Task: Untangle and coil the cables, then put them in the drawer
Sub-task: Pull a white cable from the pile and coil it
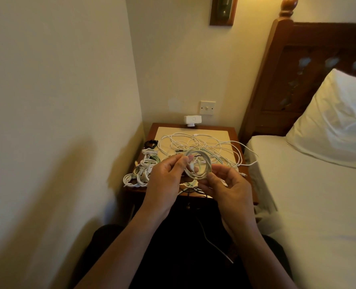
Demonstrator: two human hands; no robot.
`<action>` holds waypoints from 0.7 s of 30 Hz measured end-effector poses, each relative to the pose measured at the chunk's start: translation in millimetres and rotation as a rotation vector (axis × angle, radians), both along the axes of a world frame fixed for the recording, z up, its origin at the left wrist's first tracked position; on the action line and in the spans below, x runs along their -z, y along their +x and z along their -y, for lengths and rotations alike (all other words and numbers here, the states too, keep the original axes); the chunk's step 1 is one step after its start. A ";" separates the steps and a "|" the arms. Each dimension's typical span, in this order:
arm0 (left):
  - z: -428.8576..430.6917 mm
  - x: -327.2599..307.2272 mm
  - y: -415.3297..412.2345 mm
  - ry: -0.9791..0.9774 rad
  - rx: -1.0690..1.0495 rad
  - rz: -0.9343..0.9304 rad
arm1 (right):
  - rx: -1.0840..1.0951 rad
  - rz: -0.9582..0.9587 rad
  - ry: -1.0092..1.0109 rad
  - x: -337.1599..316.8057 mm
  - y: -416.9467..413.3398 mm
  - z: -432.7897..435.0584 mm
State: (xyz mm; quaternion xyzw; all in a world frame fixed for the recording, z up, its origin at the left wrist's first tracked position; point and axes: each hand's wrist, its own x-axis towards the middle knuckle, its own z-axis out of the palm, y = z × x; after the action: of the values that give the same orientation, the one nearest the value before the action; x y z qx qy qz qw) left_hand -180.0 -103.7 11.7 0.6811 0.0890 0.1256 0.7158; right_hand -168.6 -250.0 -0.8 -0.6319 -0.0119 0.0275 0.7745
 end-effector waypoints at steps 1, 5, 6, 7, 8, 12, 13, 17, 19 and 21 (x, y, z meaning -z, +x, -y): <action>0.9 0.8 0.0 0.004 0.012 -0.017 | 0.005 -0.002 0.020 -0.7 0.5 -0.1; -0.5 4.0 0.2 -0.008 0.040 -0.049 | -0.083 0.001 -0.029 -1.7 3.3 -1.0; -2.3 3.8 0.6 -0.031 0.045 -0.055 | -0.143 -0.012 -0.063 -2.1 4.7 -0.4; -4.7 3.9 1.0 -0.052 0.050 -0.066 | -0.208 -0.020 -0.131 -3.1 5.9 1.0; -7.3 3.8 1.2 -0.065 0.055 -0.081 | -0.257 -0.002 -0.225 -4.0 7.9 3.2; -19.0 5.4 1.9 0.005 0.184 -0.129 | -0.280 0.110 -0.384 -10.1 16.9 13.2; -19.9 4.5 0.7 0.031 0.242 -0.139 | -0.275 0.137 -0.411 -11.8 19.0 14.7; -21.1 -1.3 -0.4 0.100 0.222 -0.135 | -0.226 0.164 -0.441 -10.9 21.0 13.5; -25.3 2.5 1.7 0.183 0.091 -0.096 | -0.190 0.135 -0.413 -7.3 18.6 9.8; -26.8 7.6 2.7 0.245 0.003 -0.055 | -0.148 0.104 -0.380 -3.0 14.9 5.8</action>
State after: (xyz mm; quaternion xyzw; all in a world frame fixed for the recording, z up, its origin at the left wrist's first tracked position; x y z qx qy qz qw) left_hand -177.4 -76.9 4.1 0.7669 0.0915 0.1158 0.6246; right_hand -153.7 -255.8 2.2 -0.7644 -0.0929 0.0534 0.6358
